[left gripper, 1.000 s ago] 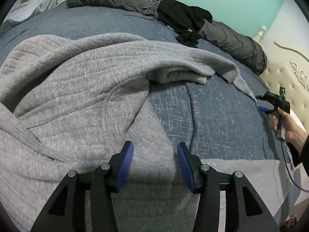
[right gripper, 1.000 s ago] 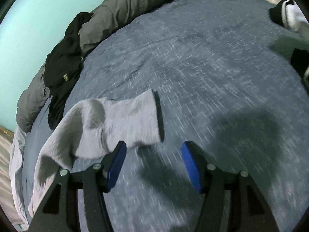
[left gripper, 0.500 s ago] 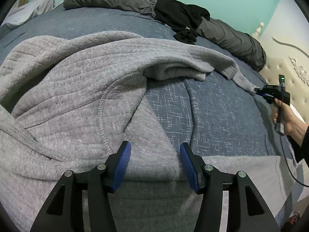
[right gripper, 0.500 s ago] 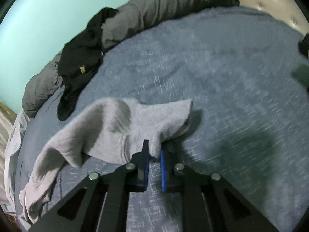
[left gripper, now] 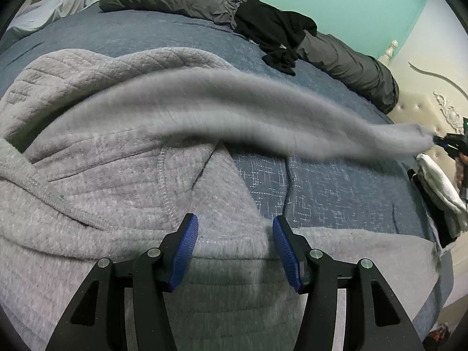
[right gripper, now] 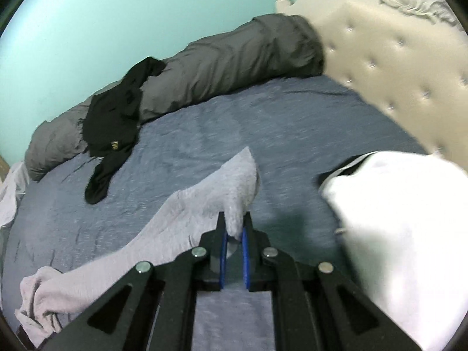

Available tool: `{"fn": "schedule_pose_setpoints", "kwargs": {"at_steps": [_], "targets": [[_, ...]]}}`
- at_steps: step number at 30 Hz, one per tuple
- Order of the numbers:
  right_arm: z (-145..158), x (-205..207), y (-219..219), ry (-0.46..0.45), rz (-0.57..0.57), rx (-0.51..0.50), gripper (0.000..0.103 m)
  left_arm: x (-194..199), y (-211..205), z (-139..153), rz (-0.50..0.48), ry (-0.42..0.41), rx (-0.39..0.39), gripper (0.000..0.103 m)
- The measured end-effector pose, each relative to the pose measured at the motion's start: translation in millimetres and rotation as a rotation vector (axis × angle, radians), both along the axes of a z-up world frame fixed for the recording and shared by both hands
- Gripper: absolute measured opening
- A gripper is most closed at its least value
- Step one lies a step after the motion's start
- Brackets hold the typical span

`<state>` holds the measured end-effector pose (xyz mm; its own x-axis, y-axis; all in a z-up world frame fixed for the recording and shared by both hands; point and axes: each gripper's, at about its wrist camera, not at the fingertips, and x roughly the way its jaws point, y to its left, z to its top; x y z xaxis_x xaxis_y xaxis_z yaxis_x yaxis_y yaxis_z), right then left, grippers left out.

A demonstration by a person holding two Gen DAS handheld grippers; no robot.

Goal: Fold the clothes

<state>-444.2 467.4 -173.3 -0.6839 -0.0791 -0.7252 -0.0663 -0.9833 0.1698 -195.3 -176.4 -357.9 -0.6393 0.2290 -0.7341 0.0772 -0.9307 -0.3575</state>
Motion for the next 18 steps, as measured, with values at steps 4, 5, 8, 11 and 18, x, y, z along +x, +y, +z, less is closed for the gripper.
{"fn": "schedule_pose_setpoints", "kwargs": {"at_steps": [4, 5, 8, 11, 18], "targets": [[-8.4, 8.4, 21.3, -0.064, -0.021, 0.030, 0.008, 0.6, -1.0, 1.0, 0.006, -0.001, 0.003, 0.057], [-15.1, 10.1, 24.2, -0.089, -0.022, 0.042, 0.008, 0.8, -1.7, 1.1, 0.008, -0.001, 0.003, 0.057], [-37.6, 15.5, 29.0, -0.149, -0.022, 0.076, 0.008, 0.4, -3.7, 0.9, 0.013, -0.003, 0.006, 0.057], [-51.2, 22.8, 32.9, -0.159, -0.036, 0.089, 0.008, -2.4, -5.8, 0.1, 0.011, -0.005, 0.004, 0.057], [-56.3, 28.2, 38.4, -0.179, -0.073, 0.139, 0.008, -5.9, -7.7, -1.3, 0.010, -0.007, -0.005, 0.057]]}}
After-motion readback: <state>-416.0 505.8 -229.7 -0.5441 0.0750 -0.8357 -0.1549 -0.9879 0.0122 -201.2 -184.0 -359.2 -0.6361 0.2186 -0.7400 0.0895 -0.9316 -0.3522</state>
